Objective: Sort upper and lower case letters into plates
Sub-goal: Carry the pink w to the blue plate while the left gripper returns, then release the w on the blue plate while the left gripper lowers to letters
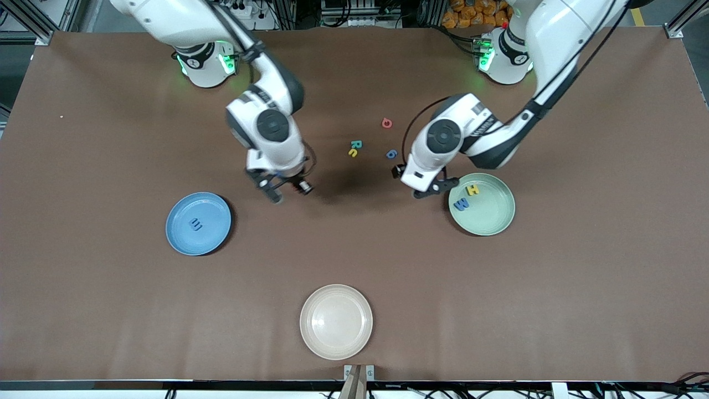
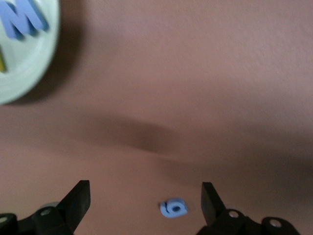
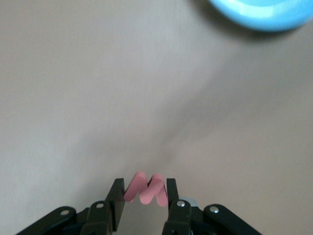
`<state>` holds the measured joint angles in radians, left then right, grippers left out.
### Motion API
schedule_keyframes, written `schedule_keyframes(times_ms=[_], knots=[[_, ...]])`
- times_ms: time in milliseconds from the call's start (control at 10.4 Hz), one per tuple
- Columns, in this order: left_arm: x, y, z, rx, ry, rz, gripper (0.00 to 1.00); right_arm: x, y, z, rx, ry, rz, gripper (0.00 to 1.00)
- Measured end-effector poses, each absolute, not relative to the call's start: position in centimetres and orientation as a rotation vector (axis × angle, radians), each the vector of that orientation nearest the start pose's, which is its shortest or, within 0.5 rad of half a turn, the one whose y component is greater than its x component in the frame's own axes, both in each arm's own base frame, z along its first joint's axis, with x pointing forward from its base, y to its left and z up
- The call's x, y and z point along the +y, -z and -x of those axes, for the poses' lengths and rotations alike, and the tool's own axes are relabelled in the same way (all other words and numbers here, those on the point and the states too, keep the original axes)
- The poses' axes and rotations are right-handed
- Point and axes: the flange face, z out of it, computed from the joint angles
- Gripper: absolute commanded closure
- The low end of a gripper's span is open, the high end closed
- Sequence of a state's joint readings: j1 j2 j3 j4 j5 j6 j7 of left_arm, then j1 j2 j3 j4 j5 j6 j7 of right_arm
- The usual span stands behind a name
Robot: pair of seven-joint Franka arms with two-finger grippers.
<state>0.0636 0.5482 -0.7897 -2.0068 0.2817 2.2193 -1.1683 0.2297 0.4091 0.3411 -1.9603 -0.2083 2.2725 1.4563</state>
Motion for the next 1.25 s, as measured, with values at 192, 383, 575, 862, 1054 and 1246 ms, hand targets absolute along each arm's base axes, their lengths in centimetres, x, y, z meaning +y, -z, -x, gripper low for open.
schedule_keyframes(times_ms=[192, 383, 575, 862, 1054, 1246], knots=[[-37.4, -23.5, -44.9, -0.412, -0.328, 3.064, 0.00, 25.1, -27.7, -54.5, 1.083, -0.087, 3.066, 1.00], [-39.5, -24.4, -43.8, -0.313, -0.286, 3.090, 0.00, 19.2, -28.6, -56.2, 0.930, -0.142, 3.157, 1.00], [-46.3, -28.0, -39.0, -0.111, -0.204, 3.153, 0.00, 14.9, -28.5, -57.3, 0.833, -0.163, 3.198, 1.00], [-53.8, -30.6, -30.2, -0.041, -0.049, 3.160, 0.00, 10.7, -26.6, -57.9, 0.848, -0.179, 3.206, 0.63], [-56.3, -29.5, -24.9, 0.086, 0.083, 3.123, 0.00, 10.6, -25.4, -57.9, 0.801, -0.199, 3.218, 0.23], [-56.8, -27.7, -23.0, 0.219, 0.107, 3.094, 0.00, 10.6, -25.3, -58.1, 0.704, -0.198, 3.236, 0.00]])
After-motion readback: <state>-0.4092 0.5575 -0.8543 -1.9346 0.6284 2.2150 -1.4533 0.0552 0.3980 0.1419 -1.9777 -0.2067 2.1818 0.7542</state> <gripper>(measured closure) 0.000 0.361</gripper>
